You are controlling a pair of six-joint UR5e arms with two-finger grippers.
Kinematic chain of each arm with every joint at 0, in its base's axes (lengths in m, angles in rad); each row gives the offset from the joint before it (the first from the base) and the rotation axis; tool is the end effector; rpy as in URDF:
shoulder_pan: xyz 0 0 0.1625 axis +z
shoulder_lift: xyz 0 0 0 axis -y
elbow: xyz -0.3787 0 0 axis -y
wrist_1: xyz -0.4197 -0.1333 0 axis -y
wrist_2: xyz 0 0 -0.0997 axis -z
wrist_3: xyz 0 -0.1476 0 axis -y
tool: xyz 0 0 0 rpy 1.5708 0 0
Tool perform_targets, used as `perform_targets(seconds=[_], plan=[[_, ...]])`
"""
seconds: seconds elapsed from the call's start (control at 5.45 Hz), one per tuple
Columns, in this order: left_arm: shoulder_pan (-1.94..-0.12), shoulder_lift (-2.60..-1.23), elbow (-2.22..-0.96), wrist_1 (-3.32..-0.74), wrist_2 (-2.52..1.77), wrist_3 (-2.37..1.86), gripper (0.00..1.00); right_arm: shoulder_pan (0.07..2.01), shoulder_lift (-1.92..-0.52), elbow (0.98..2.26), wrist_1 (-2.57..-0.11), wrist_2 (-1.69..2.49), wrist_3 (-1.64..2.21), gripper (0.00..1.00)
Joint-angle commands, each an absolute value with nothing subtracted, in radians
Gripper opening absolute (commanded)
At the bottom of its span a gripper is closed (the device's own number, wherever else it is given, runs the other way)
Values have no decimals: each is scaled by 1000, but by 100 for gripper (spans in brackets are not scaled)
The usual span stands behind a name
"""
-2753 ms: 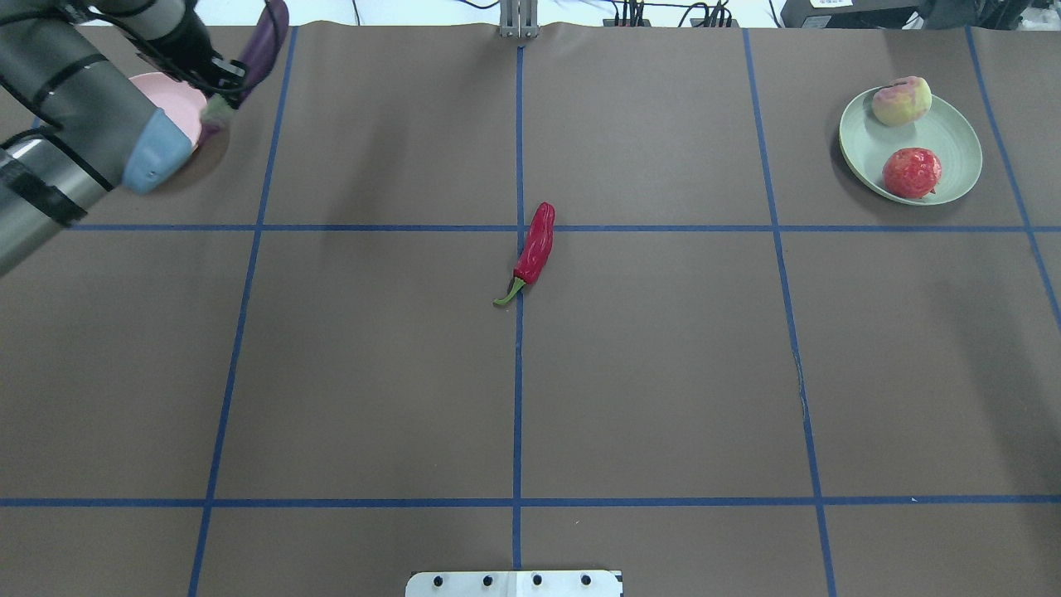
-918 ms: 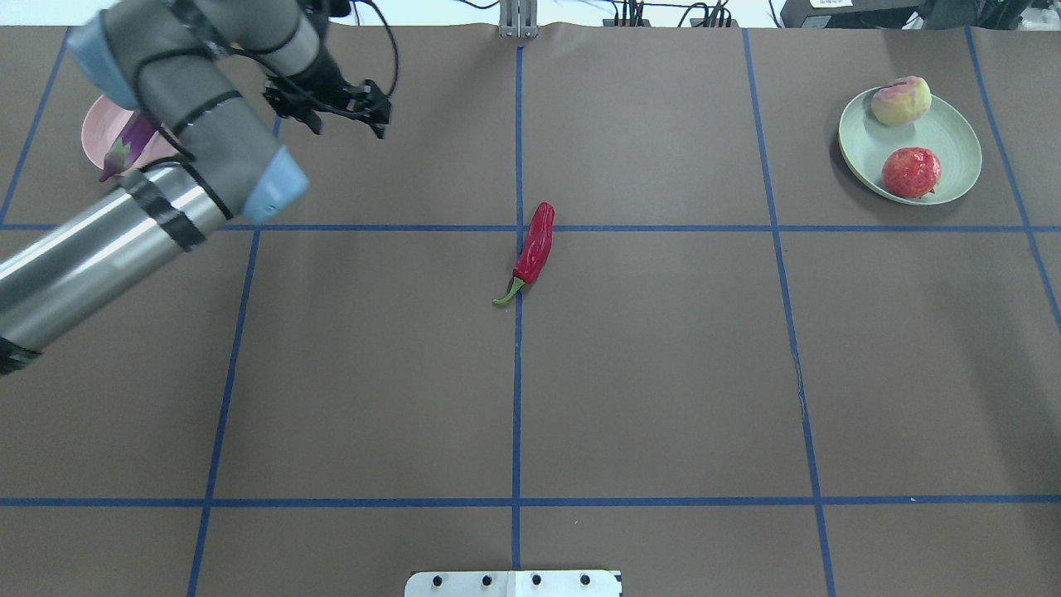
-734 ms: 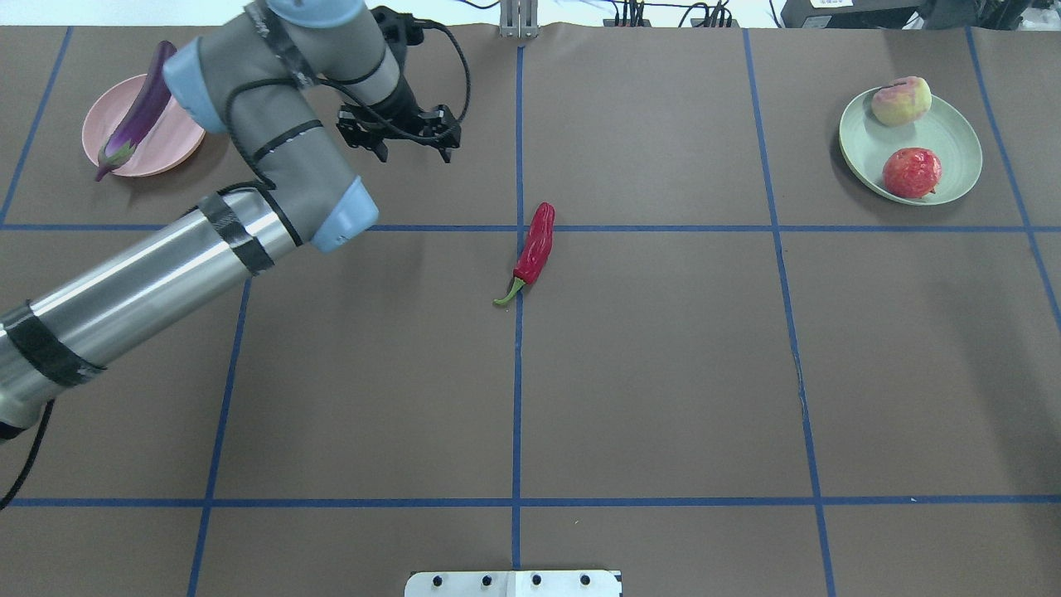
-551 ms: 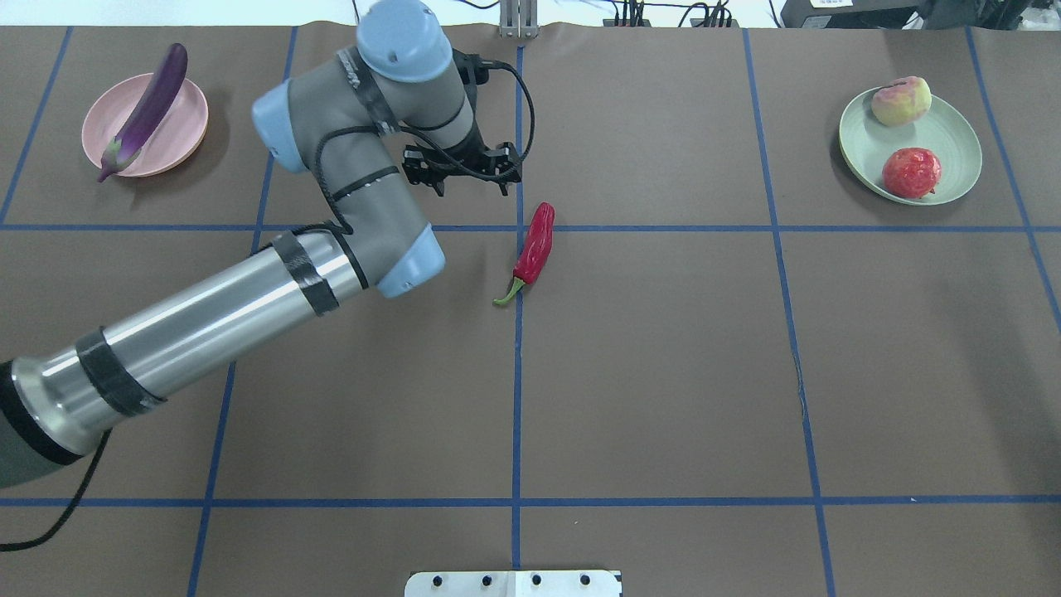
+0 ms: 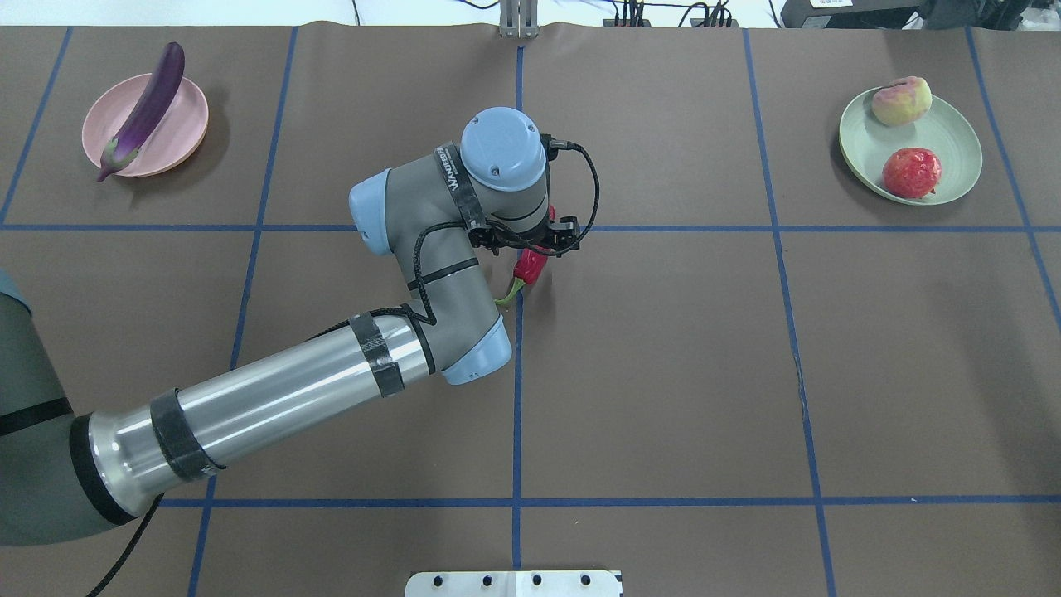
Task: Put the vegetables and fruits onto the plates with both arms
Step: 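Move the left gripper to the red chili pepper and grasp it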
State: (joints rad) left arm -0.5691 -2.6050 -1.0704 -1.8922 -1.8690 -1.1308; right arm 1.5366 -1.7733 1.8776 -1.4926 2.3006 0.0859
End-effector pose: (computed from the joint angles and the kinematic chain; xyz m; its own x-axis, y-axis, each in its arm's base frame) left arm 0.6749 -0.5385 0.1599 0.6399 0.0740 -0.7649 0.0616 0.9872 0.1471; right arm 0.0192 -0.4602 0.5799 0.7409 -0.0616 0.6688 -0.0301 0.9918 0.1246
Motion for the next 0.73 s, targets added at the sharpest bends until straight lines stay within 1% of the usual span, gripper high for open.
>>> perform_targets(seconds=[0.0, 0.18, 0.55], plan=[[-566, -2612, -1062, -1894, -1867, -1135, 23, 1537, -1773, 1878, -1493, 2301, 86, 100], [-565, -2623, -1062, -1893, -1867, -1137, 0, 1536, -1773, 1878, -1493, 2301, 86, 100], [-599, -2626, -1072, -1884, -1879, -1123, 0, 1536, -1773, 1878, -1493, 2303, 86, 100]])
